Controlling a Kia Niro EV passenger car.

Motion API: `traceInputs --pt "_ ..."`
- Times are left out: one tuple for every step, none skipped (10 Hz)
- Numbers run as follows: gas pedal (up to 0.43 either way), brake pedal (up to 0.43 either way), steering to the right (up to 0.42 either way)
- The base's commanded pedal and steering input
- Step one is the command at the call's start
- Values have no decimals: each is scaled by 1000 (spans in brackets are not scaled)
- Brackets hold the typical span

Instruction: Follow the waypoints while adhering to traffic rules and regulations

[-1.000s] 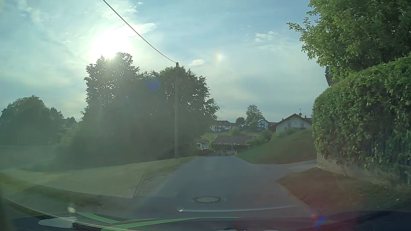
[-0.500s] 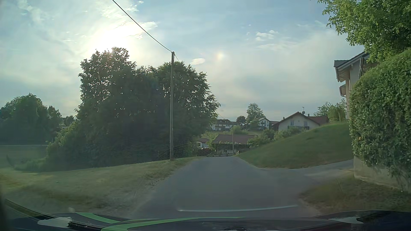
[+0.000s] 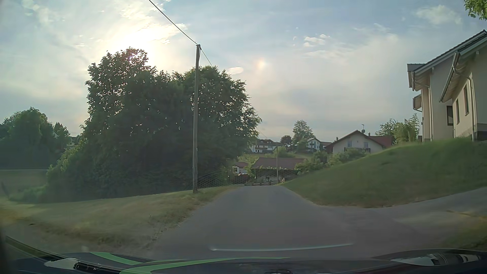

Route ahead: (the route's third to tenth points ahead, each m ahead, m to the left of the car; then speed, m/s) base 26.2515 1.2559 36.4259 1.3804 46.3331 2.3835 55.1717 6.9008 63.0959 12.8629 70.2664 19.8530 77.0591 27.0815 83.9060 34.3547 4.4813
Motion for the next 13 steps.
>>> traceInputs --pt "47 0 1" --pt "47 0 1" --pt "47 0 1" --pt "47 0 1" --pt "47 0 1" --pt "47 0 1" --pt "47 0 3" --pt "47 0 12" --pt "47 0 18" --pt "47 0 20" --pt "47 0 20" --pt "47 0 20" --pt "59 0 20"
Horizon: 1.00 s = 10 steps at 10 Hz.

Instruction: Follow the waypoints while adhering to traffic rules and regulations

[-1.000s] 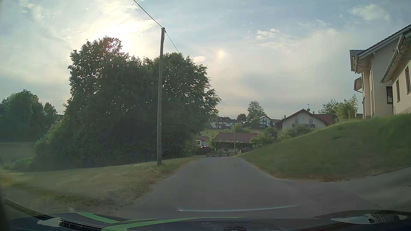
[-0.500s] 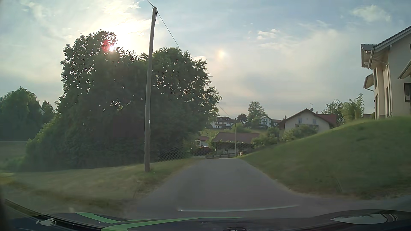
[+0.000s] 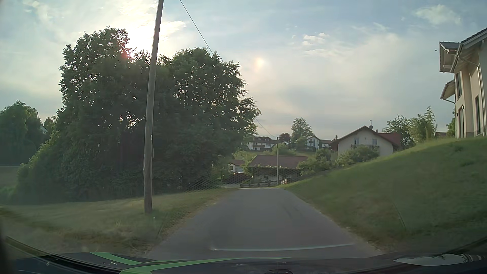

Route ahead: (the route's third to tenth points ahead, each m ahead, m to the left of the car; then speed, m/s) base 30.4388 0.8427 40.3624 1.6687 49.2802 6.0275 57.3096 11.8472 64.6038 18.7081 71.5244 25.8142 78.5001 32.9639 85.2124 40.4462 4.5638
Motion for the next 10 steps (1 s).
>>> traceInputs --pt "59 0 20" --pt "59 0 20" --pt "59 0 19" --pt "59 0 19" --pt "59 0 19" --pt "59 0 19" --pt "59 0 18" --pt "59 0 18" --pt "59 0 17" --pt "59 0 16"
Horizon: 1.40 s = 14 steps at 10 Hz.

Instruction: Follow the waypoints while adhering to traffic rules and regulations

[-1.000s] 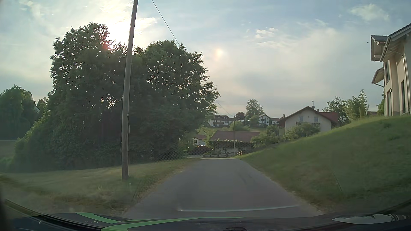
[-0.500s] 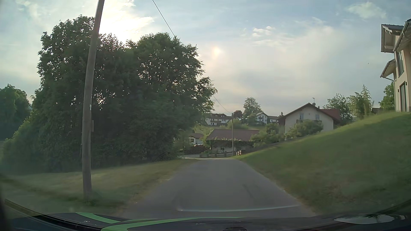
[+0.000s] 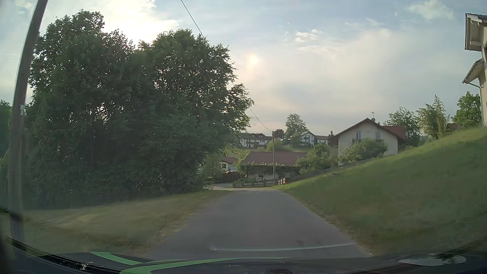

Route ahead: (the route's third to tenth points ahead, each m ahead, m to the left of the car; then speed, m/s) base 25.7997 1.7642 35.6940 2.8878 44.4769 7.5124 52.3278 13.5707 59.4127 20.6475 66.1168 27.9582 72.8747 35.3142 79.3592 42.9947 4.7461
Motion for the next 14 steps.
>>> traceInputs --pt "59 0 15" --pt "59 0 14" --pt "59 0 14" --pt "59 0 13" --pt "59 0 9" --pt "59 0 5" --pt "59 0 4" --pt "59 0 4" --pt "59 0 4" --pt "59 0 4" --pt "59 0 4" --pt "59 0 4" --pt "59 0 4" --pt "59 0 4"
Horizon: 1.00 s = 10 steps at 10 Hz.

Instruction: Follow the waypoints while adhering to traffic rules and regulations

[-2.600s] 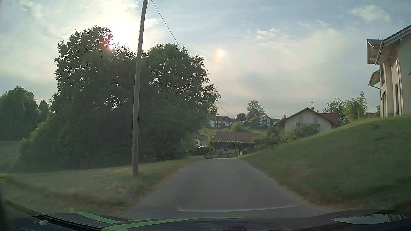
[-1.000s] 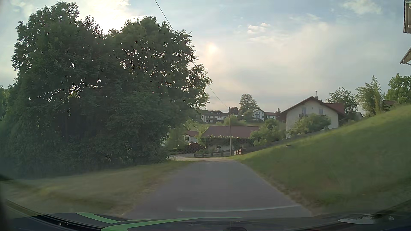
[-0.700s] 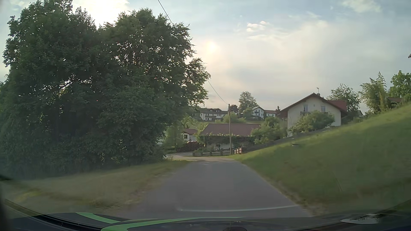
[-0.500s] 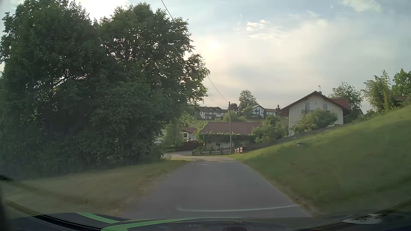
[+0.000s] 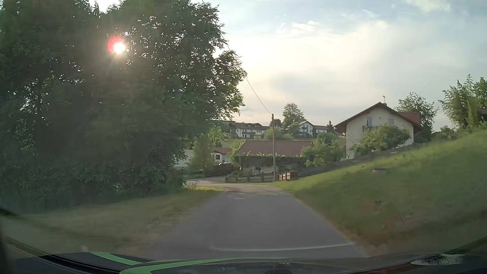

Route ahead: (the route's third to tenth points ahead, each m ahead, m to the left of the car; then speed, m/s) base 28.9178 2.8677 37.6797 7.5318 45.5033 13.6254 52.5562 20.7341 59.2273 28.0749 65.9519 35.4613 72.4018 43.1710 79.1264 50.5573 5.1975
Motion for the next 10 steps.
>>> traceInputs --pt "59 0 2" --pt "59 0 1" --pt "59 0 0" --pt "47 0 -1" --pt "28 0 0" --pt "28 0 -1" --pt "28 0 -1" --pt "28 0 -2" --pt "0 0 -2" --pt "0 0 -2"
